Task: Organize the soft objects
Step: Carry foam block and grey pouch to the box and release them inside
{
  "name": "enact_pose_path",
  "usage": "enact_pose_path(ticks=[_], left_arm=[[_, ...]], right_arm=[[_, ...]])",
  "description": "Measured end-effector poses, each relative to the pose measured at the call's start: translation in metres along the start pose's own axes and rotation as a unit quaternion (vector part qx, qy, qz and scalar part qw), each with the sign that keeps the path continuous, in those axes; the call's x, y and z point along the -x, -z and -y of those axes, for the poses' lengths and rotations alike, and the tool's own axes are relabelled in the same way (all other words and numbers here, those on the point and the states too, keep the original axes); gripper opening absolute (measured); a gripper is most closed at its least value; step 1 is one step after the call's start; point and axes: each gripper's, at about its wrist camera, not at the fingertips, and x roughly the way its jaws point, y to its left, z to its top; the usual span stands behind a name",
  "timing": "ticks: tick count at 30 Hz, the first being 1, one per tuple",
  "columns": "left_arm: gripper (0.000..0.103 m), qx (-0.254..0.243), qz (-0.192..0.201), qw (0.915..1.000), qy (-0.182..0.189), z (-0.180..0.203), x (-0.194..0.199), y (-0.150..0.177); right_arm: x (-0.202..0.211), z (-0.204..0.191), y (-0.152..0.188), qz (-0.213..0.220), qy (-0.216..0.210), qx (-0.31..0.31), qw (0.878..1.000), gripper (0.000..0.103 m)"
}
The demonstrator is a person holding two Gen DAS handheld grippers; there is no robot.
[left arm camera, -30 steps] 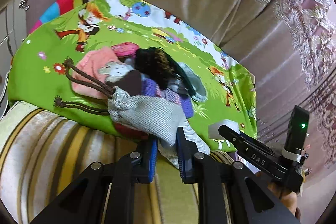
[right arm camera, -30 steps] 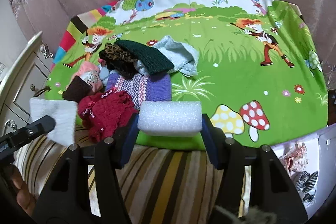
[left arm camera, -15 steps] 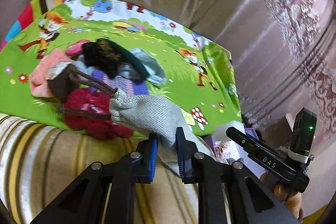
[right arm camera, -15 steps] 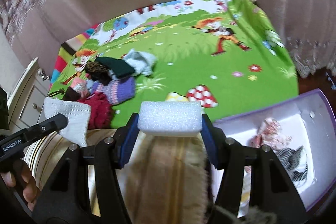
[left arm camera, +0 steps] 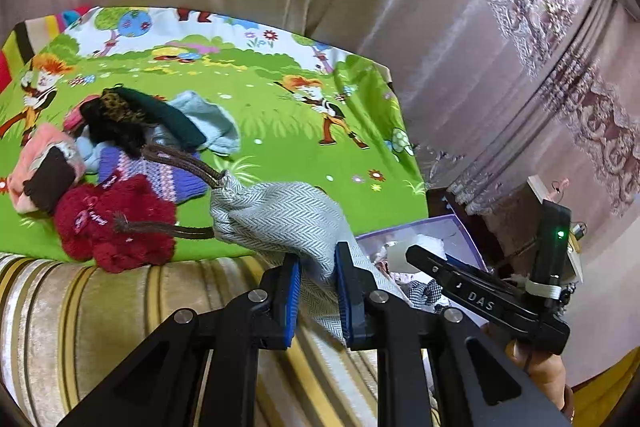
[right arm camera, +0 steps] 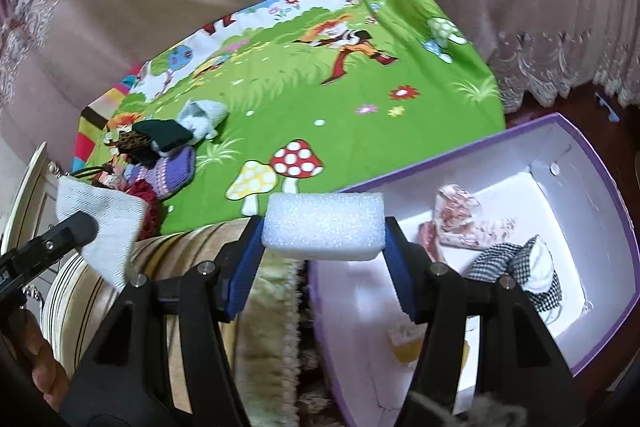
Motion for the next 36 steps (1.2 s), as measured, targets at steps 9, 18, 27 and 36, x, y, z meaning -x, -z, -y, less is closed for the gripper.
enact_pose_path(ticks=[9,18,27,36], left_arm=[[0.018,-0.031,-0.011,0.9994,0.012,0.027,-0.011,-0.001],[0.018,-0.070,-0.034,0.9963,0.037,0.064,-0.032,0.002],[0.019,-0.121,-0.074,0.9882,0.056,0.101,-0.058,0.012],[0.060,-0.133,-0.081,0.9866,0.049,0.108,-0.071,0.012]], right_arm=[[0.008,0.031,-0.001,0.009,0.010,-0.032,0.999,0.076],[0.041,0.076,-0.003,0.040,0.049,-0.069,0.996,0.077],[0.057,0.100,0.000,0.051,0.063,-0.086,0.993,0.077],[0.056,0.104,0.002,0.050,0.060,-0.089,0.993,0.077]])
